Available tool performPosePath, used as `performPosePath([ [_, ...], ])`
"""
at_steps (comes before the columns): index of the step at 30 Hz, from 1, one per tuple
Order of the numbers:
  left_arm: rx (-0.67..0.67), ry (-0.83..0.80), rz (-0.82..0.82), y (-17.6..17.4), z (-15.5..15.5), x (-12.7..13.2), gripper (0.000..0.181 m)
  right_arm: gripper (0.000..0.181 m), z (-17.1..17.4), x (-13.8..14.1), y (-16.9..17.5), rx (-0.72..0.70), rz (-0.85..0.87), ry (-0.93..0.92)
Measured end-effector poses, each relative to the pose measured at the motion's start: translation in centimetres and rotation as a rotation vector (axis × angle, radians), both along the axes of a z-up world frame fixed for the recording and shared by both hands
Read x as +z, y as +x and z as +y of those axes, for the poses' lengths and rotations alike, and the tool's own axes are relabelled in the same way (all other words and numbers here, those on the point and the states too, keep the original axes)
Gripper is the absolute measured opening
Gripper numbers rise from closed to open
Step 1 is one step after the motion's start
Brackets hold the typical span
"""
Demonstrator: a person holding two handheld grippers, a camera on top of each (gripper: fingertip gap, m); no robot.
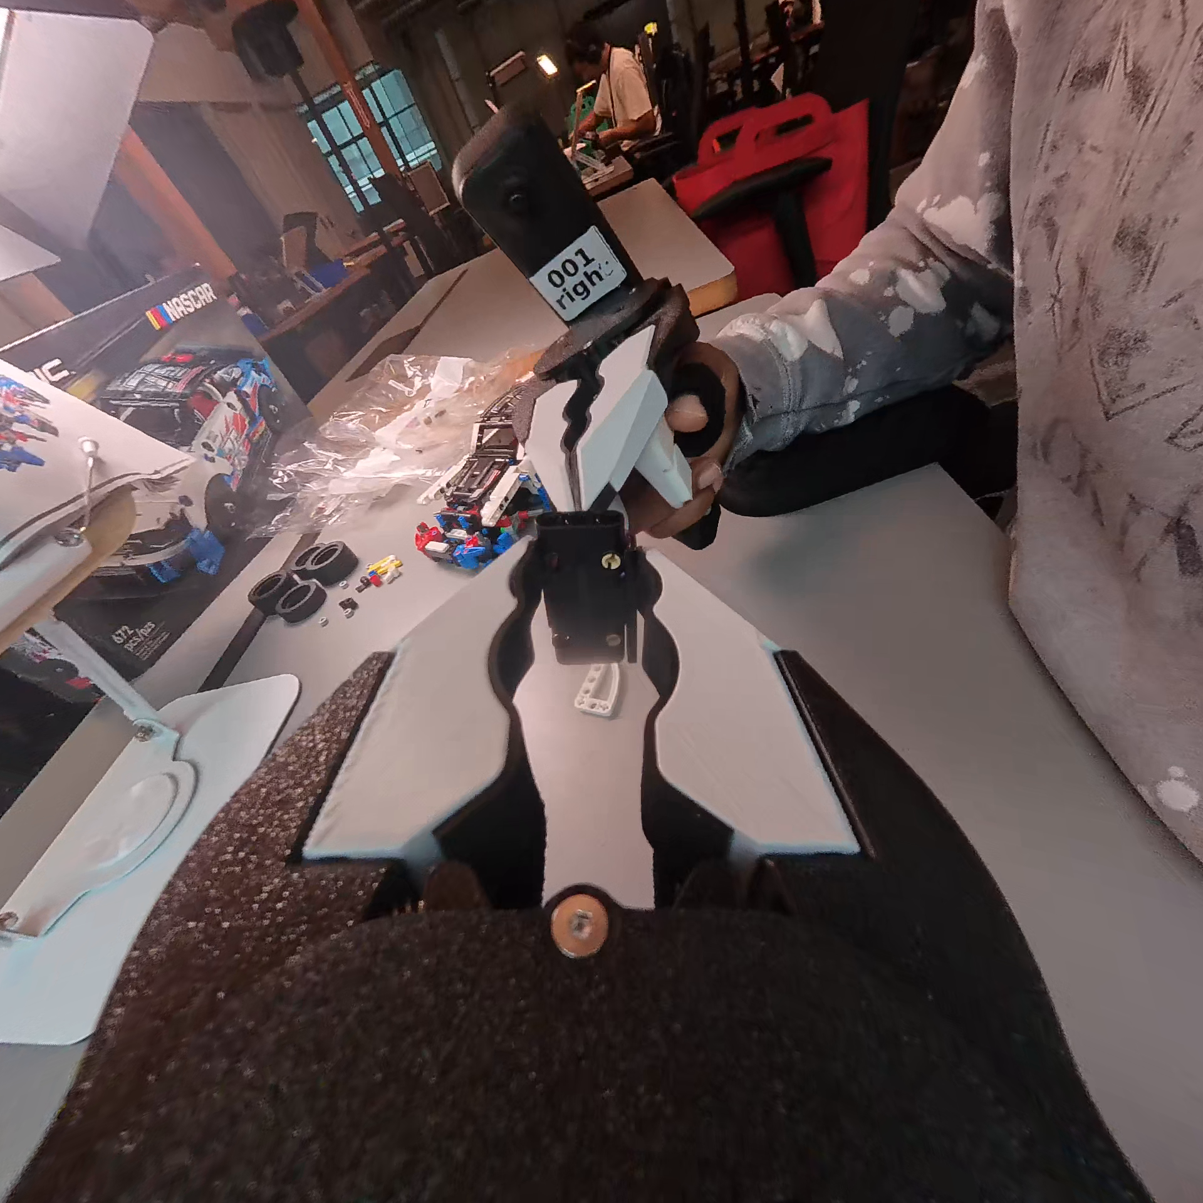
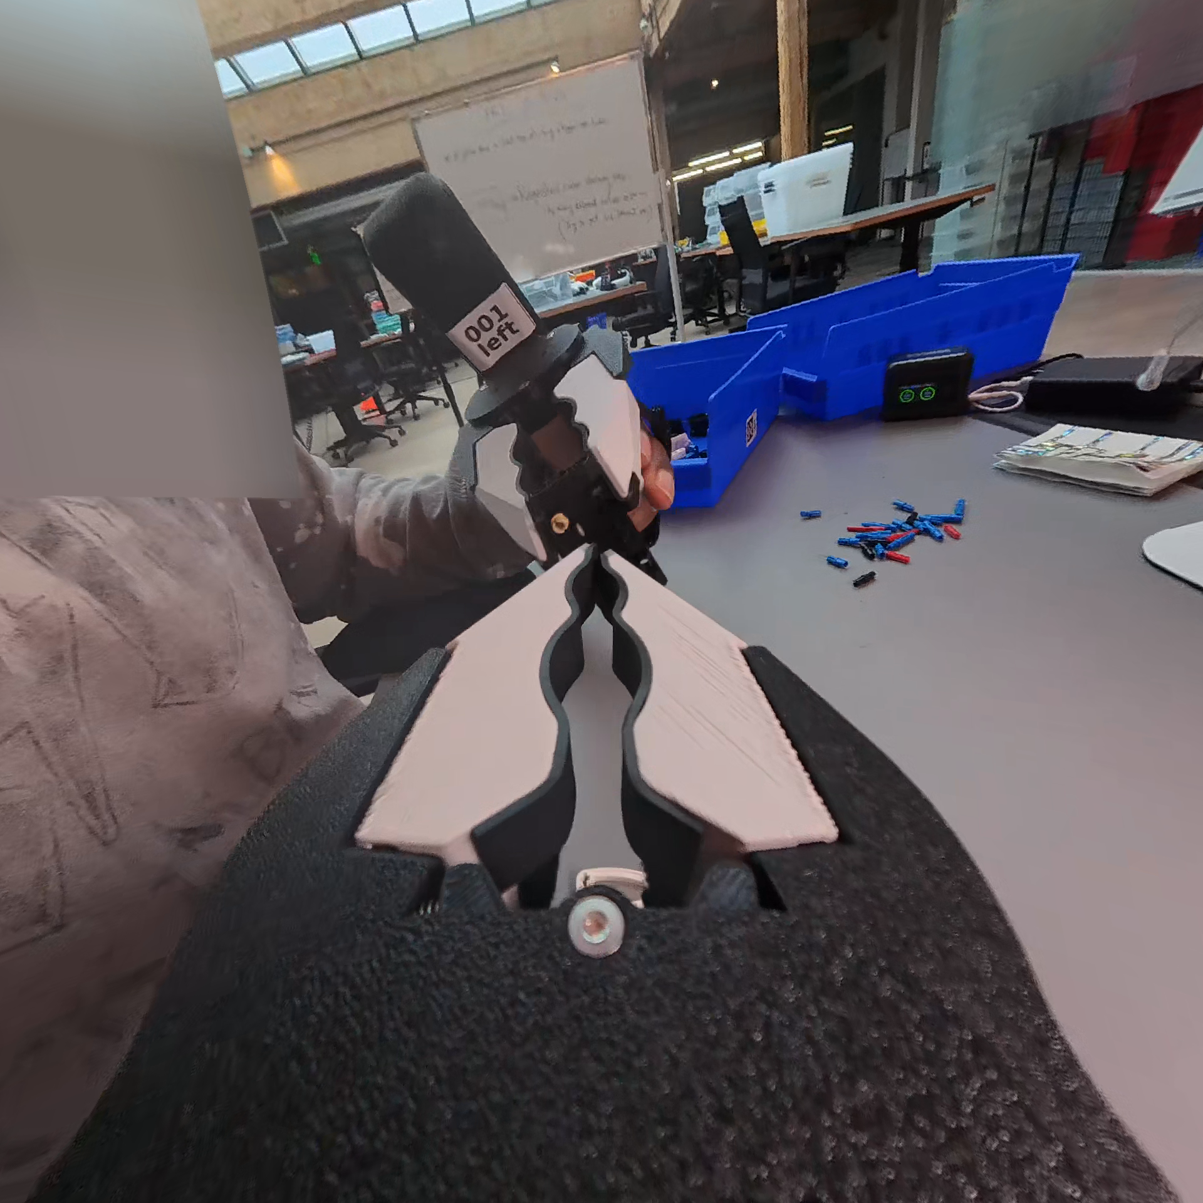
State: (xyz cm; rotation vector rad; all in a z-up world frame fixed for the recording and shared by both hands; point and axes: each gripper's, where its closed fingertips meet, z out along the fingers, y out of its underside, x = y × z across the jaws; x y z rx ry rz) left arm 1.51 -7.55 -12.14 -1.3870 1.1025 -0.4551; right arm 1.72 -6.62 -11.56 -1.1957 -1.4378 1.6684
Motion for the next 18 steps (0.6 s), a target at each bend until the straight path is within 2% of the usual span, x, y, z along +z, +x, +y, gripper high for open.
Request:
performPosePath([
  [1,-0.006,-0.006,0.006,0.3,0.0,-0.3,0.027,0.000,-0.5,-0.1,-0.2,0.014,-0.005,0.000],
  [3,-0.006,-0.013,0.013,0.4,0.0,-0.6,0.027,0.016,-1.7,-0.6,-0.3,0.078,-0.043,0.012],
  [5,-0.006,-0.008,0.027,0.5,0.0,-0.8,0.027,0.019,-2.4,-0.6,-0.4,0.104,-0.051,0.002],
  [7,-0.011,0.001,0.048,0.7,-0.1,-1.0,0.027,0.012,-2.3,-0.6,-0.6,0.093,-0.058,-0.027],
  [12,-0.017,0.002,0.074,1.0,-0.3,-1.3,0.027,0.010,-2.5,-0.9,-0.5,0.121,-0.080,-0.033],
  [18,-0.080,-0.040,0.009,1.7,-1.0,-1.0,0.028,0.008,-3.0,-0.5,0.2,0.215,-0.065,-0.133],
])
